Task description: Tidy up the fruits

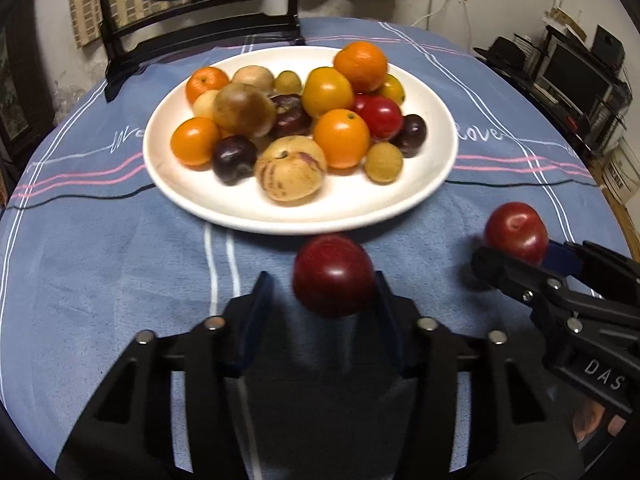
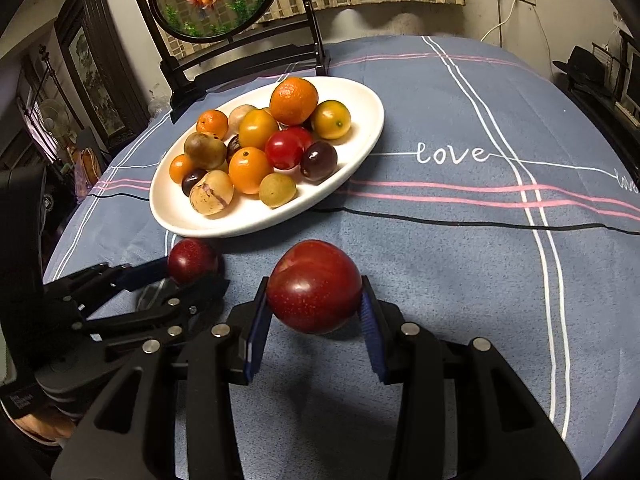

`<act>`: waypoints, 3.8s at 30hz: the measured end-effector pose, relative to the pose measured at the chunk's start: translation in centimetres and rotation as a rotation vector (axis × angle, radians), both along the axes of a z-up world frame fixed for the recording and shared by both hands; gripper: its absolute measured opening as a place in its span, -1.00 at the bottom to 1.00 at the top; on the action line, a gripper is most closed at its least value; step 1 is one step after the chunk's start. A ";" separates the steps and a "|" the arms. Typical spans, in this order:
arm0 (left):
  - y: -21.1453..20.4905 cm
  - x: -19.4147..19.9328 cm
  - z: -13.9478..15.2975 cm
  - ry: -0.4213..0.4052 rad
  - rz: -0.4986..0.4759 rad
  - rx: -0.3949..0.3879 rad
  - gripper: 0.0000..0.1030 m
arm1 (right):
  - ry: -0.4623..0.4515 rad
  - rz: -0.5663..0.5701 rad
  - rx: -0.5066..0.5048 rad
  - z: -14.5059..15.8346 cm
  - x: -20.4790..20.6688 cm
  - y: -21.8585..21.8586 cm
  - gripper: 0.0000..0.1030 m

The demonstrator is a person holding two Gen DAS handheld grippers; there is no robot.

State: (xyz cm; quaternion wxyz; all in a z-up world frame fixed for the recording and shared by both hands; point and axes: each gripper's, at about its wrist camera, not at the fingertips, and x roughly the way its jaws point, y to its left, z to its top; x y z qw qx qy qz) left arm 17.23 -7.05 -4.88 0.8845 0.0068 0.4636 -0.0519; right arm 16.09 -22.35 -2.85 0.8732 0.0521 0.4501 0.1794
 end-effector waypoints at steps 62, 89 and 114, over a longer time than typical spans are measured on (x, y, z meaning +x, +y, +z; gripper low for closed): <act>5.7 10.8 5.8 -0.129 0.079 -0.021 0.42 | -0.127 0.077 0.000 6.1 11.9 8.6 0.28; 4.2 -0.7 6.1 -0.138 0.091 0.072 0.83 | -0.163 -0.119 -0.101 5.4 0.0 0.7 0.86; 6.3 -5.2 5.5 -0.120 0.146 0.049 0.86 | -0.081 -0.162 -0.153 2.2 -3.6 -2.5 0.86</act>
